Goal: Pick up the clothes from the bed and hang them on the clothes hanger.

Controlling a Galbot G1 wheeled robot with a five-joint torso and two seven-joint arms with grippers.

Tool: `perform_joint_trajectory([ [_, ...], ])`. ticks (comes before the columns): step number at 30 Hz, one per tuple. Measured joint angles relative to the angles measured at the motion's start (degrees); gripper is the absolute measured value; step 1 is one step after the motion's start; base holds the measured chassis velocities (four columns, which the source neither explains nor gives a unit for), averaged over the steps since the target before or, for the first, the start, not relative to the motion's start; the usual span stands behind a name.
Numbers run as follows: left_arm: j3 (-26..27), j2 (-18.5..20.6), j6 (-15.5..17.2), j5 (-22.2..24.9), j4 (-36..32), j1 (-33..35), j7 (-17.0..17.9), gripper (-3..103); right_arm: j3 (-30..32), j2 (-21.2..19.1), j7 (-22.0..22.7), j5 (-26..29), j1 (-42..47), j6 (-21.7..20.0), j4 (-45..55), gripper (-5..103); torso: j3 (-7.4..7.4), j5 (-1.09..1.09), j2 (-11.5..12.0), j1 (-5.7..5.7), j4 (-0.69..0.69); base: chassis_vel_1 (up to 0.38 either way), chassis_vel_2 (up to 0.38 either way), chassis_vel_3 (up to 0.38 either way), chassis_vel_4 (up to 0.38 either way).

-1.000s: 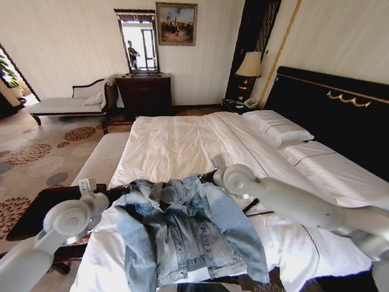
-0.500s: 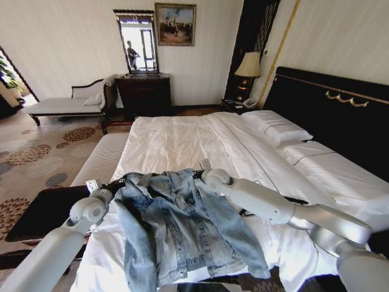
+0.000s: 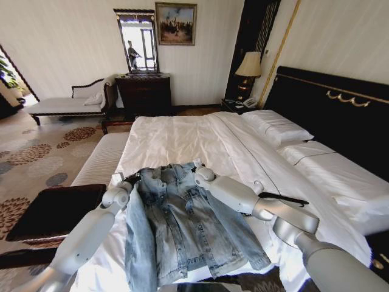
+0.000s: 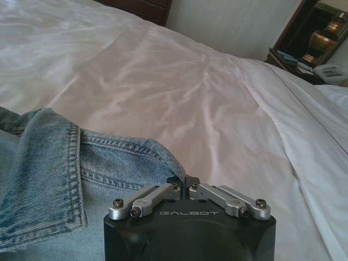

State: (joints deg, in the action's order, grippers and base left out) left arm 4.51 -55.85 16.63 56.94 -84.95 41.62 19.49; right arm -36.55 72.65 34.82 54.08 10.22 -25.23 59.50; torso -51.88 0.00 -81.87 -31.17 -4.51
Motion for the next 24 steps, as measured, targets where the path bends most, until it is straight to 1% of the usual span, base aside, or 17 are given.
perform_joint_trajectory([
  [3,-2.69,-1.40,-0.76,0.00,3.89,-4.13,-0.84,1,0.72,0.61,-0.30,-0.99,-0.16,0.83,-3.37,1,0.00,0.00,0.00,0.00,0.00,0.000,0.000,0.000,0.000],
  [4,-2.69,-1.40,-0.76,0.00,3.89,-4.13,-0.84,1,0.72,0.61,-0.30,-0.99,-0.16,0.83,-3.37,1,0.00,0.00,0.00,0.00,0.00,0.000,0.000,0.000,0.000],
  [8,-4.78,-1.87,-1.05,0.60,7.40,-7.00,-1.65,1,1.26,1.16,-0.32,-1.54,-0.19,1.57,-5.38,1,0.01,0.00,0.00,0.01,0.01,0.000,0.000,0.000,0.000],
  [13,-6.81,-2.21,-1.17,0.67,9.97,-8.43,-2.49,1,1.72,2.42,-0.49,-2.40,-0.41,2.29,-8.48,1,0.01,0.00,0.00,0.01,0.03,0.000,0.000,0.000,0.000],
  [20,-6.99,-3.24,-0.90,0.73,11.09,-8.66,-2.26,1,1.34,2.66,-1.62,-2.65,-0.52,2.75,-9.72,1,0.01,-0.01,0.00,0.01,0.00,0.000,0.000,0.000,0.000],
  [21,-6.80,-3.22,-0.60,0.82,10.94,-8.56,-2.14,-2,1.28,2.57,-2.00,-2.82,-0.40,2.87,-9.47,-2,0.01,0.00,0.00,0.01,0.00,0.000,0.000,0.000,0.000],
  [23,-6.37,-2.94,0.04,0.78,10.49,-8.16,-2.03,8,1.25,2.57,-2.19,-3.52,-0.13,3.27,-9.12,8,0.01,-0.01,0.00,0.01,0.00,0.000,0.000,0.000,0.000],
  [24,-6.12,-2.74,0.22,0.56,10.33,-7.99,-1.88,8,1.25,2.58,-2.20,-3.78,-0.04,3.36,-8.98,8,0.01,0.00,0.00,0.02,0.00,0.000,0.000,0.000,0.000],
])
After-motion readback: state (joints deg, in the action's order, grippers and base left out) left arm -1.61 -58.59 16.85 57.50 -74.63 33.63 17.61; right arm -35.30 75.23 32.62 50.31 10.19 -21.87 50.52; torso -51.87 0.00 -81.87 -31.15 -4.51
